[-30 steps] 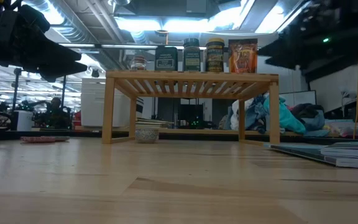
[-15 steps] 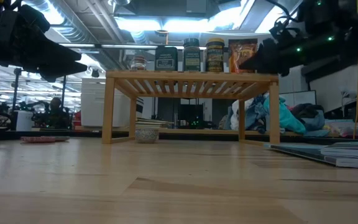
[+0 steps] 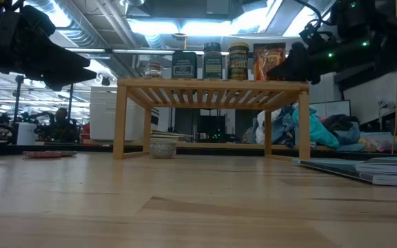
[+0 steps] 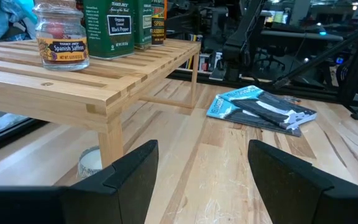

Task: Shelf spices
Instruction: Remove the bottom orange seasoning pack from the shelf

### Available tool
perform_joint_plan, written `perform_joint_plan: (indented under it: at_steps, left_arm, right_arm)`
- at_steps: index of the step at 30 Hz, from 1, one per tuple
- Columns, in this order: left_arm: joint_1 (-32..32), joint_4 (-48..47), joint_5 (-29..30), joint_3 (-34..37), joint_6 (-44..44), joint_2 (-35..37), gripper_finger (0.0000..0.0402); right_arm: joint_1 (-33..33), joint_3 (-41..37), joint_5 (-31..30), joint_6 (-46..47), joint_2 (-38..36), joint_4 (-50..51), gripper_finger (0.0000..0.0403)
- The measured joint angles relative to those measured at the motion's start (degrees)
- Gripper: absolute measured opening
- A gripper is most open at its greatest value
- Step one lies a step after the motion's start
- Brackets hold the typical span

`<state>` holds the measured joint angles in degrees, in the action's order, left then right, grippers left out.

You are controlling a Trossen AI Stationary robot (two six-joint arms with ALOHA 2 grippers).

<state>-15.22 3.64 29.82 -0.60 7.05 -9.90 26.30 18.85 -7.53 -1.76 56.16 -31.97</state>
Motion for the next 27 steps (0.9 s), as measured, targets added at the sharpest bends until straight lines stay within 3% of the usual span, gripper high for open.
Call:
perform_joint_plan:
  at_steps: [20,27]
  left_arm:
    - [0.0,0.0,0.0,0.0,0.0,0.0,0.0241]
    - [0.0,0.0,0.0,0.0,0.0,0.0,0.0241]
  right_arm:
    - [0.0,0.0,2.1,1.9,0.0,2.2,0.0067]
    - [-0.1,0.0,3.3,3.5,0.0,2.1,0.0054]
